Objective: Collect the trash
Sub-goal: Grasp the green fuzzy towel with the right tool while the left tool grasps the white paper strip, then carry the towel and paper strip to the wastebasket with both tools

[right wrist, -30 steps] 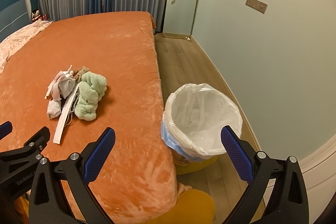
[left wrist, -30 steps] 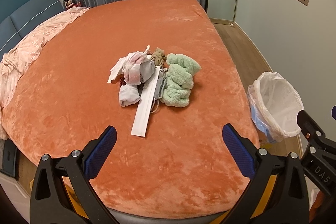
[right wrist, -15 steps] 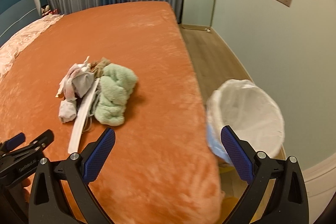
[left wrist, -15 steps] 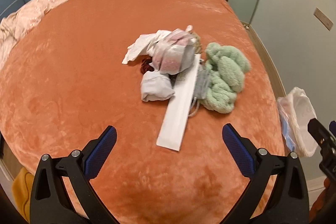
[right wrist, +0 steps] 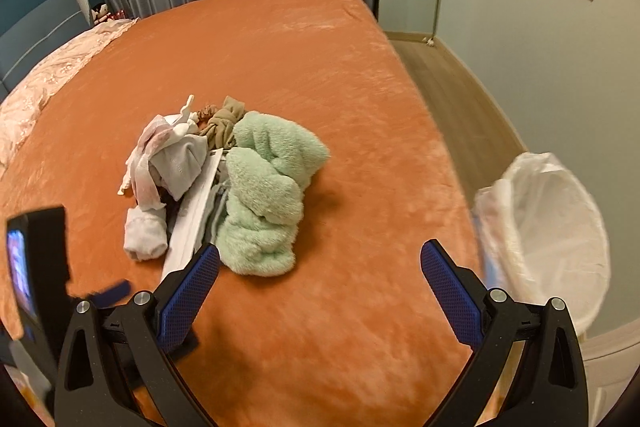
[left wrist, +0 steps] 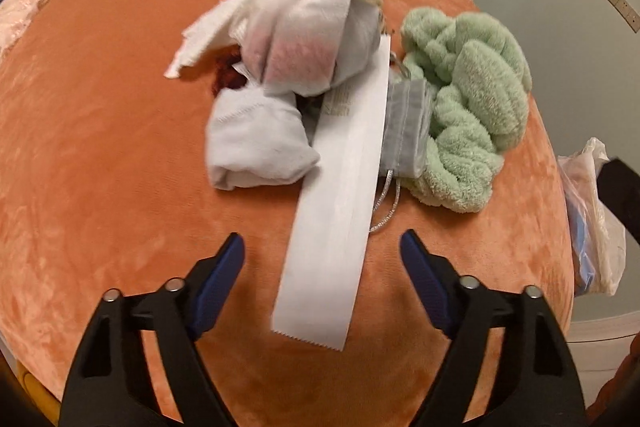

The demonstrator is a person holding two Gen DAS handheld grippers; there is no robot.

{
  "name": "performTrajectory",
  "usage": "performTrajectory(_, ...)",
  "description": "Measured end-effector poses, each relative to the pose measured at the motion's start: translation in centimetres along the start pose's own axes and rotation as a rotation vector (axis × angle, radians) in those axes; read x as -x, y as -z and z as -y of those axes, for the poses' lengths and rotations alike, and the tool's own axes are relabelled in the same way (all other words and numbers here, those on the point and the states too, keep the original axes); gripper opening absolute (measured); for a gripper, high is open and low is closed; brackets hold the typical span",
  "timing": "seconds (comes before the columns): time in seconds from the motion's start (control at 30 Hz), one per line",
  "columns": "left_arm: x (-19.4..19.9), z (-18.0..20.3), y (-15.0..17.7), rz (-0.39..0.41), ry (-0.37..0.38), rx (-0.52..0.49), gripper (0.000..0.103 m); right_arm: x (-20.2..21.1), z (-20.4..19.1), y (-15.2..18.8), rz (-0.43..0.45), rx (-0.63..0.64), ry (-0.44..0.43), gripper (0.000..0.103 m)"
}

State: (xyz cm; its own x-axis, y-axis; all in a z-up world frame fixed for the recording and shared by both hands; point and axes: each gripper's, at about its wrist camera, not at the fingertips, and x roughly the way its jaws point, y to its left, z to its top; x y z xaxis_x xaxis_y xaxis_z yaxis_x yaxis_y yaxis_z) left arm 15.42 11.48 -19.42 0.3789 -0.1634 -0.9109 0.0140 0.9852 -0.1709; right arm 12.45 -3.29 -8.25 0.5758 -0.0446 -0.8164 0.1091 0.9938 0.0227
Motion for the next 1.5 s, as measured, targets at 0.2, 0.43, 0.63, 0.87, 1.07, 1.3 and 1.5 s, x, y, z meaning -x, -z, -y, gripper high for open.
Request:
performTrajectory(0.2,-1.5,-0.8,0.1,-0.041,0.04,0.052,0.044,-3.6,-1.5,-0.9,-0.04,0.001,-0.038,0.096)
performTrajectory(0.43,-0.5,-1.8,0.5,-0.037,0.099,0.08,0.043,-7.0,-3.3,-1.4,-0.107,0.001,-0.095,0.078)
performTrajectory(0.63,1.9,-3.1,0.2,-0.026,0.105,0.095,0.042,-9.8,-3.8,-0.5,-0.192,-0.031,-0.141,0.036)
performTrajectory(0.87,3.9,-2.9,0.0,-0.01,0.123,0.098,0.039,-6.9,-2.2,0.3,-0.166,-0.079,-0.193,0.011)
performTrajectory(1.07,6.9,-2.2,-0.4,0.02,0.146,0.098,0.037,-2.4,-0.2,0.3,-0.113,-0.119,-0.221,0.01)
performTrajectory(1.3,11.2,-1.2,0.2,0.066,0.171,0.084,0.027,2.9,2.3,-0.3,-0.03,-0.17,-0.252,0.009)
performTrajectory(1.5,13.5,0.6,1.1,0.067,0.209,0.073,0.004,7.3,4.8,-1.1,0.036,-0.205,-0.254,0.009)
